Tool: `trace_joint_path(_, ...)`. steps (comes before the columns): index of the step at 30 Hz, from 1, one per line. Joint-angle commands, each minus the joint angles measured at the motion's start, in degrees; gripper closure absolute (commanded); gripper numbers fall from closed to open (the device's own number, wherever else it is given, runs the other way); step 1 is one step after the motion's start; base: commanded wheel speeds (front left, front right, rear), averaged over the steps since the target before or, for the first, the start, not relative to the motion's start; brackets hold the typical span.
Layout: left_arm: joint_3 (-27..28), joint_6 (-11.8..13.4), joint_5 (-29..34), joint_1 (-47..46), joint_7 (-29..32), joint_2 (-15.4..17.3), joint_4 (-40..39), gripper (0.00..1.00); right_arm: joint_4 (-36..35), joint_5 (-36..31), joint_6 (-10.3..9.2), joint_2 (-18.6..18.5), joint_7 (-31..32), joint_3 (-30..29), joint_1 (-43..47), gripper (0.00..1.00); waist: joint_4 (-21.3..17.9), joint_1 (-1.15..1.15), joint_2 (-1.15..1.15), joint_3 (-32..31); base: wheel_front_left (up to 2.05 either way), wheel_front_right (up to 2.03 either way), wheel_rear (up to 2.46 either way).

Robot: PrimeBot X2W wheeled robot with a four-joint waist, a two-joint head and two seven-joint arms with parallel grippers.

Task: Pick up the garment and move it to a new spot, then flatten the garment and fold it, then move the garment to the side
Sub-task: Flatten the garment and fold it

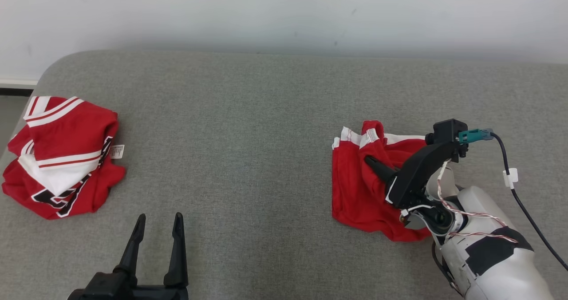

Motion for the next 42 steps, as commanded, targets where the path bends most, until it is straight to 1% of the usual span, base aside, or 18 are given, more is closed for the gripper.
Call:
trace_joint_path(1, -0.12, 0.18, -0.24, -0.55, -0.18, -0.02, 0.22, 0.00, 0.19, -1.10, -0.12, 0.25, -1.09, 0.35, -0.15, 0.62, 0.44, 0.00, 0.00, 0.24, 0.00, 0.00, 0.00)
trace_joint_path(2, -0.09, 0.10, -0.26, -0.69, -0.18, -0.01, 0.27, 0.00, 0.26, -1.87, -0.12, 0.24, -1.99, 0.64, -0.08, 0.00, 0.49, 0.00, 0.00, 0.23, 0.00, 0.00, 0.00)
trace_joint_path(8, 1.20, 0.06, 0.35, -0.45, -0.18, -0.02, 0.30, 0.00, -4.18, -5.14, -0.12, -2.02, -9.50, 3.84, 1.45, 0.00, -0.86, 0.00, 0.00, -0.42, 0.00, 0.00, 0.00)
trace_joint_path(10, 1.87, 0.02, 0.65, -0.14, -0.18, -0.01, 0.18, 0.00, -6.49, -4.53, -0.13, -2.70, -13.03, 3.65, 2.09, 0.00, -1.69, 0.00, 0.00, -0.74, 0.00, 0.00, 0.00)
trace_joint_path(14, 3.25, -0.04, 1.32, 0.25, -0.18, -0.01, -0.37, 0.00, -10.42, -5.89, -0.13, -5.41, -19.78, 4.34, 4.26, 0.00, -3.42, 0.00, 0.00, -1.29, 0.00, 0.00, 0.00)
trace_joint_path(19, 5.25, -0.19, 2.21, 0.84, -0.18, 0.00, -1.15, 0.00, -14.42, -8.86, -0.13, -8.09, -29.30, 4.47, 7.76, 0.00, -5.35, 0.00, 0.00, -1.82, 0.00, 0.00, 0.00)
trace_joint_path(20, 5.25, -0.19, 2.21, 0.84, -0.18, 0.00, -1.15, 0.00, -14.42, -8.86, -0.13, -8.09, -29.30, 4.47, 7.76, 0.00, -5.35, 0.00, 0.00, -1.82, 0.00, 0.00, 0.00)
trace_joint_path(23, 6.39, -0.37, 2.64, 1.32, -0.18, -0.01, -1.65, 0.00, -16.21, -12.03, -0.13, -9.60, -34.60, 4.46, 9.93, 0.00, -6.34, 0.00, 0.00, -2.00, 0.00, 0.00, 0.00)
trace_joint_path(26, 7.27, -0.54, 2.91, 1.44, -0.18, -0.01, -2.00, 0.00, -17.73, -14.35, -0.13, -9.19, -37.60, 3.24, 12.64, 0.00, -7.17, 0.00, 0.00, -2.13, 0.00, 0.00, 0.00)
trace_joint_path(30, 8.25, -0.71, 3.06, 1.68, -0.18, -0.01, -2.13, 0.00, -20.60, -18.18, -0.13, -8.65, -39.17, 0.79, 16.27, 0.00, -7.88, 0.00, 0.00, -2.37, 0.00, 0.00, 0.00)
trace_joint_path(35, 8.58, -0.69, 3.22, 2.29, -0.18, -0.02, -2.00, 0.00, -25.68, -22.68, -0.13, -6.50, -39.54, -3.72, 21.73, 0.00, -8.19, 0.00, 0.00, -3.03, 0.00, 0.00, 0.00)
trace_joint_path(38, 8.56, -0.65, 3.28, 2.57, -0.18, -0.02, -1.79, 0.00, -28.67, -25.04, -0.13, -4.27, -39.51, -6.41, 25.96, 0.00, -8.15, 0.00, 0.00, -3.63, 0.00, 0.00, 0.00)
trace_joint_path(42, 8.43, -0.69, 3.37, 2.78, -0.18, -0.01, -1.54, 0.00, -31.71, -28.35, -0.13, -2.14, -39.53, -8.63, 30.03, 0.00, -7.89, 0.00, 0.00, -4.49, 0.00, 0.00, 0.00)
